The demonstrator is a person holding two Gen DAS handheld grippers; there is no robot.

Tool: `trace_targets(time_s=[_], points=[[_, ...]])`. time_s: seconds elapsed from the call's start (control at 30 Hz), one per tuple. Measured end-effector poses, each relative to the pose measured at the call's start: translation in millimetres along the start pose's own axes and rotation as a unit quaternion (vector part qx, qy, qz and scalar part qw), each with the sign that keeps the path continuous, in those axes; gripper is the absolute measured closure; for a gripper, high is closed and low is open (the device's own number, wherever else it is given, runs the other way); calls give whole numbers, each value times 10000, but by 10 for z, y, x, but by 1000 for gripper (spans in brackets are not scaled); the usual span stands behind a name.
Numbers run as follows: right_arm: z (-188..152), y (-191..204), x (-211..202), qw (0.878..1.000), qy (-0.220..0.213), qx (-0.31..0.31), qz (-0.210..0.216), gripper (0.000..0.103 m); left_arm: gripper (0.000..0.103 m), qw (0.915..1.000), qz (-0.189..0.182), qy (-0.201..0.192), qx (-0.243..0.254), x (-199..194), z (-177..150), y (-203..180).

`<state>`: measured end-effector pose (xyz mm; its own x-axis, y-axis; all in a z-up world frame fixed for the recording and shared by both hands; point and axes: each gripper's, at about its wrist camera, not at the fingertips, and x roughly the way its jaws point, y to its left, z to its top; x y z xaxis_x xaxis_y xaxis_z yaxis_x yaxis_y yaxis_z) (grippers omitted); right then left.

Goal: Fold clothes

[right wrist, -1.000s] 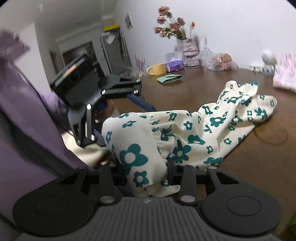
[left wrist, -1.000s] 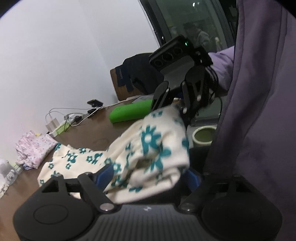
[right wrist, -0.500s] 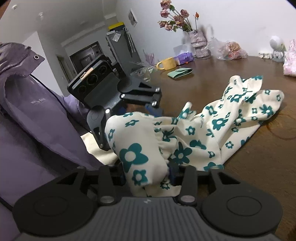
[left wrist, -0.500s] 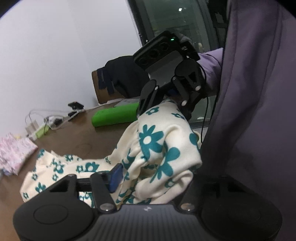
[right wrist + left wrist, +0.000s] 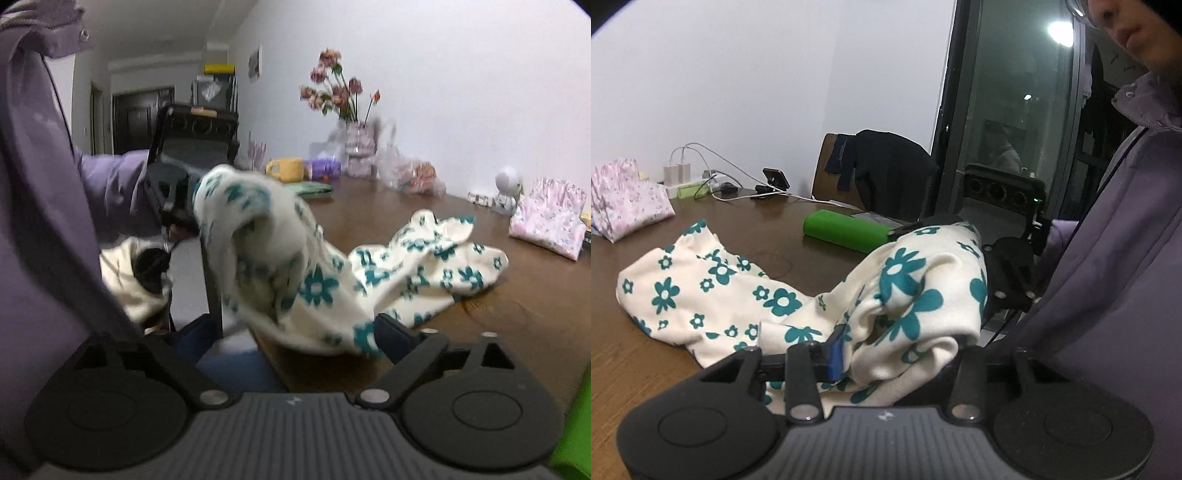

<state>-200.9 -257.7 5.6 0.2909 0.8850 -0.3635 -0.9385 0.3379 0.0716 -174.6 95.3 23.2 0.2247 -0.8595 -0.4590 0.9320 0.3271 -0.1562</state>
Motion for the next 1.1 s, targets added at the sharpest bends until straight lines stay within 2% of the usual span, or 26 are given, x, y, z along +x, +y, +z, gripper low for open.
trace_targets(time_s=[0.03,0.07,0.1,0.13,0.2,0.27,0.3,0.43,0.53,0.6,0.7,0.77,0.8,0.9,0.93,1.0,1.03,1.1], points=[[13,-41,12,9997,-119,169,135,33,61,10000,-25,13,-22,1,6,-7],[35,-102,33,9983,-184,428,341,41,61,10000,-64,9,-67,-18,8,-19],[49,-183,41,9945,-201,791,655,54,61,9999,-108,-3,-111,-39,12,-27],[61,-263,47,9886,-220,1142,956,61,61,9997,-167,-48,-162,-68,24,-17],[56,-355,36,9793,-334,1583,1216,65,54,9990,-272,-188,-297,-135,51,16],[42,-453,44,9681,-421,2074,1340,65,18,9980,-150,-253,-551,-161,80,78],[32,-502,57,9621,-450,2328,1349,65,14,9972,-23,-275,-698,-166,91,112],[35,-640,134,9434,-600,3033,1200,65,13,9903,557,-374,-1219,-196,96,241],[-23,-790,217,9153,-858,3767,1139,65,13,9850,1013,-406,-1339,-194,104,230],[-75,-862,268,8984,-998,4135,1096,66,15,9820,1113,-581,-1413,-219,105,190],[-89,-901,349,8926,-948,4331,818,72,24,9797,1167,-633,-1500,-202,115,133],[-87,-911,391,8897,-872,4435,644,75,35,9787,1242,-497,-1557,-117,110,120],[-87,-915,412,8881,-834,4485,556,76,35,9781,1277,-410,-1593,-75,91,110],[-127,-935,454,8807,-760,4667,275,77,35,9752,1353,-266,-1733,-6,0,105],[-144,-947,469,8770,-746,4744,193,77,34,9741,1371,-324,-1770,-42,-28,96],[-136,-955,484,8770,-732,4747,134,77,30,9711,1386,-611,-1844,-180,-32,96],[-130,-959,492,8773,-722,4744,102,77,24,9687,1438,-804,-1855,-255,-13,94],[-66,-936,515,8860,-627,4594,4,77,16,9615,1607,-1240,-1855,-419,63,105]])
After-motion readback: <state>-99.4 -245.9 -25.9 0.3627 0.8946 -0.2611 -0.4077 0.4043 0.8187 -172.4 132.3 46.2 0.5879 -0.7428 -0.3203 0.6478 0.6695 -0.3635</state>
